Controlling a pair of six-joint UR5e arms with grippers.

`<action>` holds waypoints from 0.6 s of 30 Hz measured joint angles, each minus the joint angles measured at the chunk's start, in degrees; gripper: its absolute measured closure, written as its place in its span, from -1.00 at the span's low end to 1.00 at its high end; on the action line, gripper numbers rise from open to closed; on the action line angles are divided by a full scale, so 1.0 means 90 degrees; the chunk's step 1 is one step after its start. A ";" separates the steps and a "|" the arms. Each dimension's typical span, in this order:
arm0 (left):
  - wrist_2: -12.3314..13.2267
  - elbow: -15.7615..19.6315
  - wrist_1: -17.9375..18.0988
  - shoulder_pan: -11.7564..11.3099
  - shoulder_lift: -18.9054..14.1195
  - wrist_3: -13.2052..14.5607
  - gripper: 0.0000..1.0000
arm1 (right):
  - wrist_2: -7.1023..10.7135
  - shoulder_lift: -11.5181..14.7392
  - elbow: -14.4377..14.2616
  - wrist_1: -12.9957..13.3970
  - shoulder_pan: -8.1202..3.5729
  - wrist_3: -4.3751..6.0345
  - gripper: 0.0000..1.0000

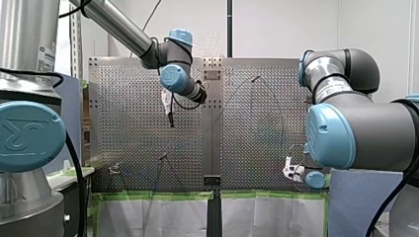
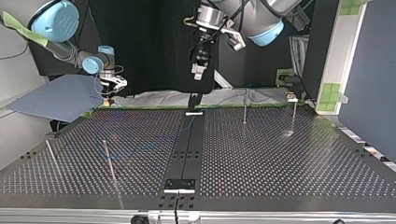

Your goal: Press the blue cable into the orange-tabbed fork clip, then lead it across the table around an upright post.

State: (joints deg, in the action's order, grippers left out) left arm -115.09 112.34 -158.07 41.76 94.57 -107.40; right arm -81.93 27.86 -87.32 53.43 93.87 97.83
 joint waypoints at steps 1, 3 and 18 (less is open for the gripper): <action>-0.0003 0.0048 -0.0002 0.0000 0.0001 0.0000 -0.99 | -0.0019 0.0001 0.0000 0.0005 0.0000 0.0000 1.00; -0.0007 0.0163 -0.0004 0.0000 0.0001 0.0000 -0.99 | -0.0039 -0.0001 -0.0001 0.0008 -0.0002 0.0001 1.00; -0.0115 0.0999 0.0186 -0.0014 0.0008 0.0065 -0.99 | -0.0050 -0.0003 -0.0001 0.0036 0.0038 0.0018 1.00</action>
State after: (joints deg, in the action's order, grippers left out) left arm -116.12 121.33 -156.39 41.63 94.65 -106.81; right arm -82.38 27.83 -87.33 53.75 94.21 97.99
